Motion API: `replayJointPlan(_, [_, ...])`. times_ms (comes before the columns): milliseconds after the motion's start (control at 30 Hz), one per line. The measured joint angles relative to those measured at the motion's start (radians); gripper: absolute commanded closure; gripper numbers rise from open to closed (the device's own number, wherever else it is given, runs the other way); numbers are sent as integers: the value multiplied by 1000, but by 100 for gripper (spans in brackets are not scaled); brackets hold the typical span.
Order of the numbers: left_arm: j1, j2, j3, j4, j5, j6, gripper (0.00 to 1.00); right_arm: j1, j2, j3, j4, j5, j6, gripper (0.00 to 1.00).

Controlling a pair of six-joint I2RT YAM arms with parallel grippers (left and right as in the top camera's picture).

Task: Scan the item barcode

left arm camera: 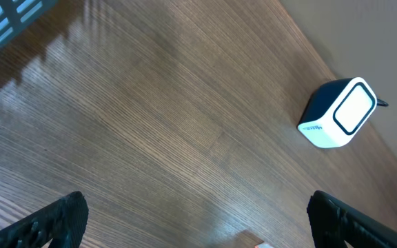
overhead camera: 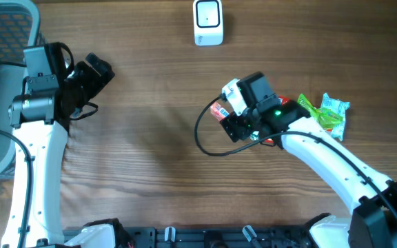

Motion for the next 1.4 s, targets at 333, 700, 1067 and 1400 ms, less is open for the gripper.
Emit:
replayJointPlan(333, [0, 0, 0, 0, 0, 0, 0, -4, 63, -48, 98, -69, 8, 17])
replayJointPlan(700, [0, 0, 0, 0, 0, 0, 0, -4, 182, -51, 177, -124, 13, 57])
replayJointPlan(1067, [0, 0, 0, 0, 0, 0, 0, -4, 182, -51, 207, -134, 14, 19])
replayJointPlan(1400, [0, 0, 0, 0, 0, 0, 0, -4, 182, -52, 263, -134, 107, 15])
